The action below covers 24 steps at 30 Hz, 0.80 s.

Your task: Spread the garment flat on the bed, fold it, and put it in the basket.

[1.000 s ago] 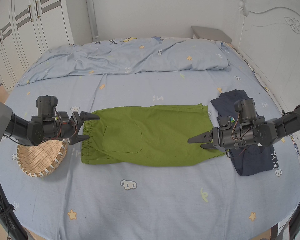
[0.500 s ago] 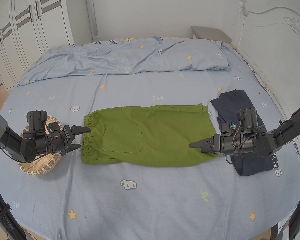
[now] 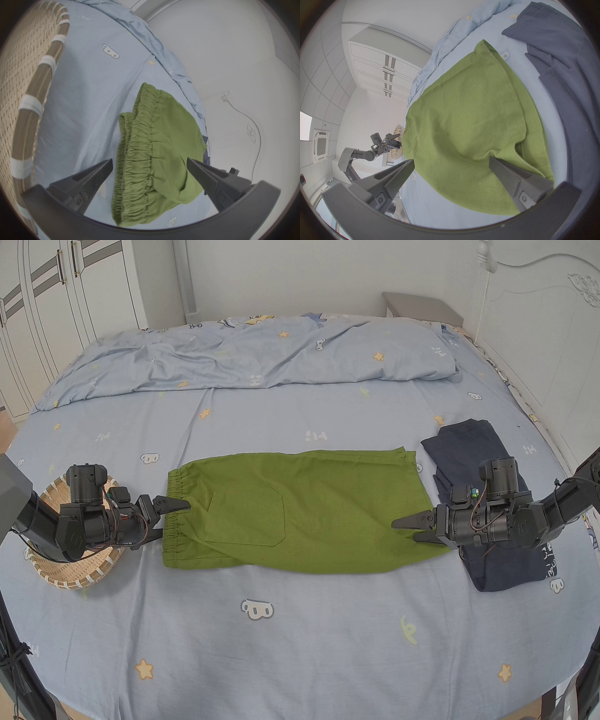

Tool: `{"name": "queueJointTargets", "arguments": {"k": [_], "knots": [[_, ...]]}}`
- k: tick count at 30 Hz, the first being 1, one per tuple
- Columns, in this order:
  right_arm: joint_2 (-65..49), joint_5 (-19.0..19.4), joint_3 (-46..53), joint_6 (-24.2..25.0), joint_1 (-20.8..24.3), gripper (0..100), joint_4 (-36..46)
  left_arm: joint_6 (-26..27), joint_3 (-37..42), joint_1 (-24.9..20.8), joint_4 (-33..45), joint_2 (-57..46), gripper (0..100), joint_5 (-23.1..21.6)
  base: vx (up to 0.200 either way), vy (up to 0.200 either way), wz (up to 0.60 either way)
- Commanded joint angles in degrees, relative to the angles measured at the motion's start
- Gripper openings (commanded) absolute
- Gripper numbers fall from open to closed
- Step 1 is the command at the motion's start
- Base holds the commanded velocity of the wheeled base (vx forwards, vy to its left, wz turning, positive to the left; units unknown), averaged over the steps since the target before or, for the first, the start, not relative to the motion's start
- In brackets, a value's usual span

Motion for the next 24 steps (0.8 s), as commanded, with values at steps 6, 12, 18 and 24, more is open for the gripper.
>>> {"name": "queueJointTargets", "arguments": {"k": [6, 12, 18, 24], "knots": [[0.1, 0.0, 0.0, 0.1, 0.3, 100, 0.0, 1.6, -0.2, -1.5, -0.1, 2.8, 100, 0.4, 0.000, 0.000, 0.00], [-0.1, 0.0, 0.0, 0.1, 0.4, 100, 0.0, 1.5, -0.8, -3.8, -2.6, 5.3, 100, 0.6, 0.000, 0.000, 0.00], [-0.2, 0.0, -0.1, 0.4, 0.3, 100, 0.0, 0.9, -0.7, -3.8, -5.8, 6.6, 100, 0.5, 0.000, 0.000, 0.00], [-0.5, 0.0, -0.1, 0.6, 0.3, 100, 0.0, 0.1, -0.9, -3.5, -5.2, 6.4, 0, 0.0, 0.000, 0.000, 0.00]]}}
